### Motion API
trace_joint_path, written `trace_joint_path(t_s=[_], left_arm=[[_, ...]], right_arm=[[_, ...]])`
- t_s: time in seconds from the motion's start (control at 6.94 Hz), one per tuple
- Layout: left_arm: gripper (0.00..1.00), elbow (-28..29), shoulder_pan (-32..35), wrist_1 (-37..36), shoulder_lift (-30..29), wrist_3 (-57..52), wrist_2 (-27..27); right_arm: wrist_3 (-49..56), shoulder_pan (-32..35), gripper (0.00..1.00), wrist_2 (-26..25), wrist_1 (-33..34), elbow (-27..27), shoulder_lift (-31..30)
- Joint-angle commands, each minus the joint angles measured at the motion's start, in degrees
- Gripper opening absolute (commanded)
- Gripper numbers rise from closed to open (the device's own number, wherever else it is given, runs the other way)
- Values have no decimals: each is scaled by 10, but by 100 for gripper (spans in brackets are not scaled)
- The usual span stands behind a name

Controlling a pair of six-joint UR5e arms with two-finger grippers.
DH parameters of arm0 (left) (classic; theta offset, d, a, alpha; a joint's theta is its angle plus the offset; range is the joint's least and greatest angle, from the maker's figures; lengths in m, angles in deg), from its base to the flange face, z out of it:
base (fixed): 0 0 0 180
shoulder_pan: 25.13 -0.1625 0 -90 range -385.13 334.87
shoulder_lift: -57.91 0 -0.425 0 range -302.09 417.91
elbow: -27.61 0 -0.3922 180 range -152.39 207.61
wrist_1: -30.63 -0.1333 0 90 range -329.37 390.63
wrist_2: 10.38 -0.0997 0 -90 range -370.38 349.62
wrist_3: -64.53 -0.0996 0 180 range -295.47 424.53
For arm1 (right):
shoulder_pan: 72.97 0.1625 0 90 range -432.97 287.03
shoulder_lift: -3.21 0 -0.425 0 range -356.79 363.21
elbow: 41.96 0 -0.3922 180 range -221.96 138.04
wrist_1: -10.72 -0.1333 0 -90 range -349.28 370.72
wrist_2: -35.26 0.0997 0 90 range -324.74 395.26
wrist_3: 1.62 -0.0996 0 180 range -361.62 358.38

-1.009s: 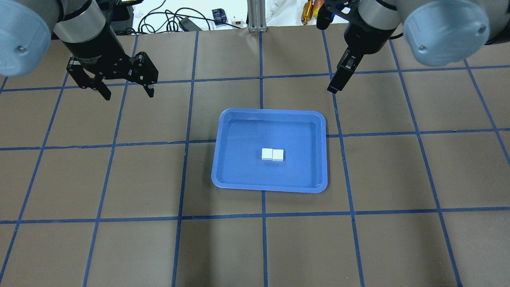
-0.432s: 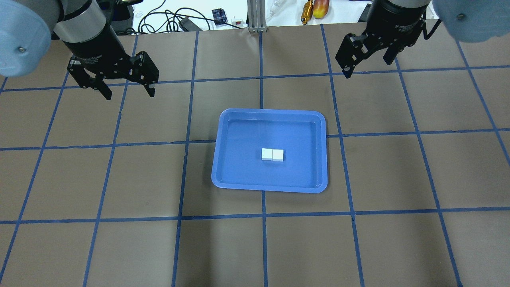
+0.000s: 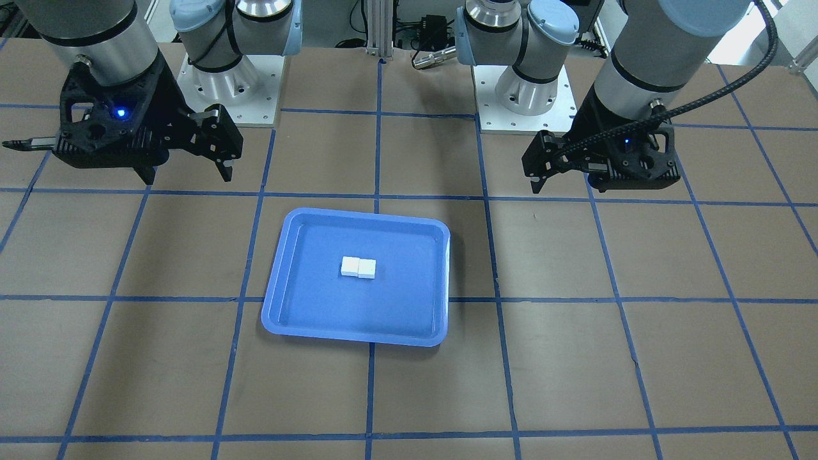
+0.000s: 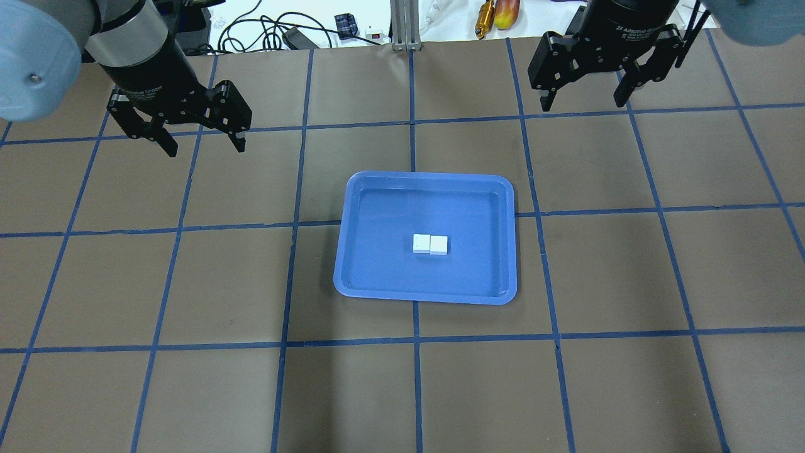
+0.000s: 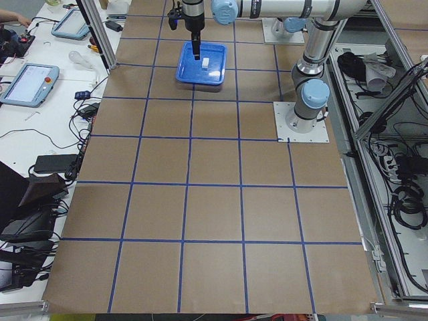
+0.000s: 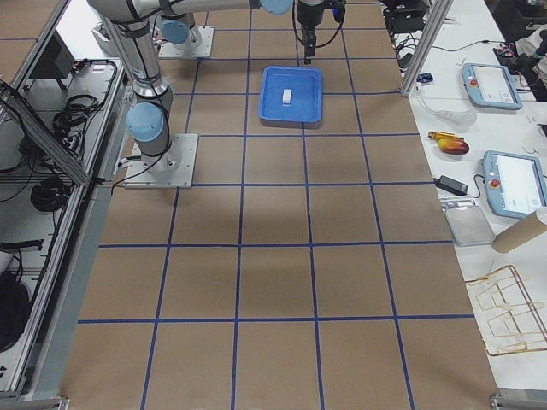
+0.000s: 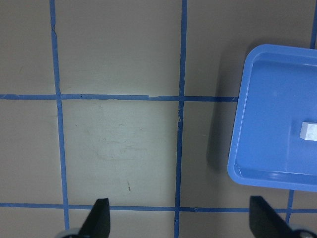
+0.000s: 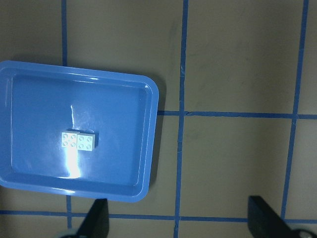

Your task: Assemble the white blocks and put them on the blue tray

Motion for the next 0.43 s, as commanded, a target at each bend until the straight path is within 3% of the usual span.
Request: trace_joint_path(t_s=[0.0, 0.29], left_arm=[[100, 0, -2, -1, 1, -1, -3], [100, 0, -2, 0, 2, 0, -5]], right_arm=[[-9, 0, 100, 1, 0, 1, -3], [-10, 0, 100, 0, 0, 5, -5]])
